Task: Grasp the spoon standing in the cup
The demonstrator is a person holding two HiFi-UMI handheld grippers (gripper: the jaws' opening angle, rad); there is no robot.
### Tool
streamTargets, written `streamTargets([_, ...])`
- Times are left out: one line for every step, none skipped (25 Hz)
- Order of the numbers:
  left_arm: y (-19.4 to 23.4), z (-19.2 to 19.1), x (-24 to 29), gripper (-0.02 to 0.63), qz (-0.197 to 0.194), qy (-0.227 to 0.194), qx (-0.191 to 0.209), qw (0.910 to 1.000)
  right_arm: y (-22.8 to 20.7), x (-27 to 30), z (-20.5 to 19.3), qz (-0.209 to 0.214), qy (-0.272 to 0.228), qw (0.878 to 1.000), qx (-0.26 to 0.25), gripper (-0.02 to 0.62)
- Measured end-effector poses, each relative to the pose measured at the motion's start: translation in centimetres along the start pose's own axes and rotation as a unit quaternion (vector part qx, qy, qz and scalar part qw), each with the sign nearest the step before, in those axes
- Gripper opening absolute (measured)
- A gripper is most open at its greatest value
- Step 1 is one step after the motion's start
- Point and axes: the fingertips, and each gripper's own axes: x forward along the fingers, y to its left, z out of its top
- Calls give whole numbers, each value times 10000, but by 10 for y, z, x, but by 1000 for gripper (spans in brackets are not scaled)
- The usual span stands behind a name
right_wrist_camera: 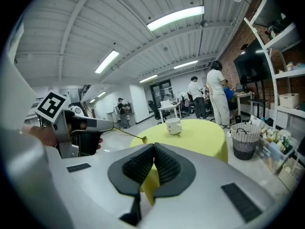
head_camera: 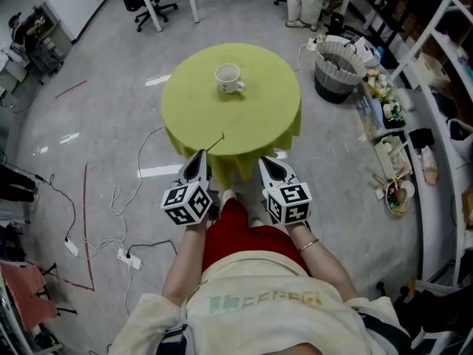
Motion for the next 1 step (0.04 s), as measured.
streamTargets([3,1,0,26,9,-7,-12,10000,2,2,-1,8,19,10000,-6,37])
